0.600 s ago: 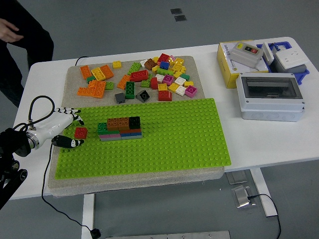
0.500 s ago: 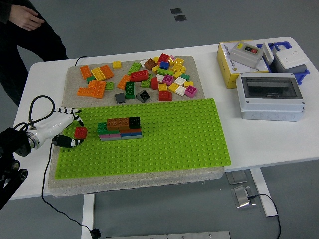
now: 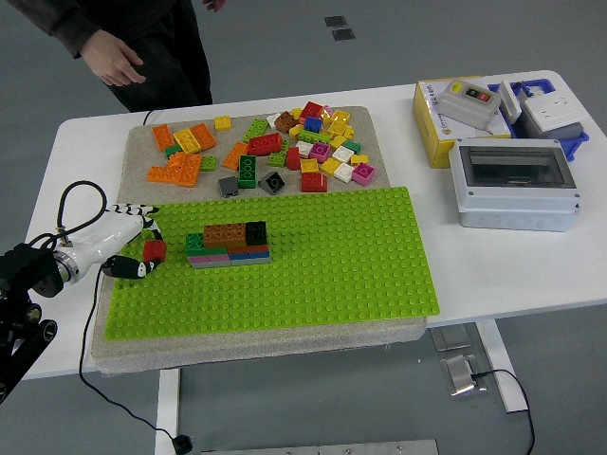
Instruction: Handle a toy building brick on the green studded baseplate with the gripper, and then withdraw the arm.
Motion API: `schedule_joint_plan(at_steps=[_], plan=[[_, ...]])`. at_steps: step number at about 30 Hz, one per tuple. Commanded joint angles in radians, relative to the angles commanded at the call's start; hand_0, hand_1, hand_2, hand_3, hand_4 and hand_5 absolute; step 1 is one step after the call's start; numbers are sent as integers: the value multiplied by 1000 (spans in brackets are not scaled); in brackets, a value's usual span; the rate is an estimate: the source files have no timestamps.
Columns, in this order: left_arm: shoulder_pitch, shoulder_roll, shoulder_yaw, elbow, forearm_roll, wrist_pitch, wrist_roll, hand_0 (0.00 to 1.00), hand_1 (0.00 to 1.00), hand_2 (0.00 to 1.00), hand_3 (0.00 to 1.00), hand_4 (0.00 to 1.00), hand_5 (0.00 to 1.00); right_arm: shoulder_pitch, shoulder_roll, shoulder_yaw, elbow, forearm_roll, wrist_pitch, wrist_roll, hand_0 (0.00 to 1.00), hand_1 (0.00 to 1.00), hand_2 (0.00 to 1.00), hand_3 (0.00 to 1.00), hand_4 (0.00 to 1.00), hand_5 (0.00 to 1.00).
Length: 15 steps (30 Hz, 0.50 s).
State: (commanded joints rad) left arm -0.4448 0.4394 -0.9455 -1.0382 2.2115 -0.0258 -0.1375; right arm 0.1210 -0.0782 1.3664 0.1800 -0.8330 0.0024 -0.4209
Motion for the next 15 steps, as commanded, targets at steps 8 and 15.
schedule_joint_plan(at_steps=[8,15], plan=[[-5,1,2,0,-2,-9,5,998,998,982,610,535,210,1,-1,-2,0,-1,0,0,637,572,586,793,681,998],[-7,4,3,-3,2,-14,10,998,998,983,613,549,213,2,-1,-3,0,0,0,-1,637,571,584,793,681,998]])
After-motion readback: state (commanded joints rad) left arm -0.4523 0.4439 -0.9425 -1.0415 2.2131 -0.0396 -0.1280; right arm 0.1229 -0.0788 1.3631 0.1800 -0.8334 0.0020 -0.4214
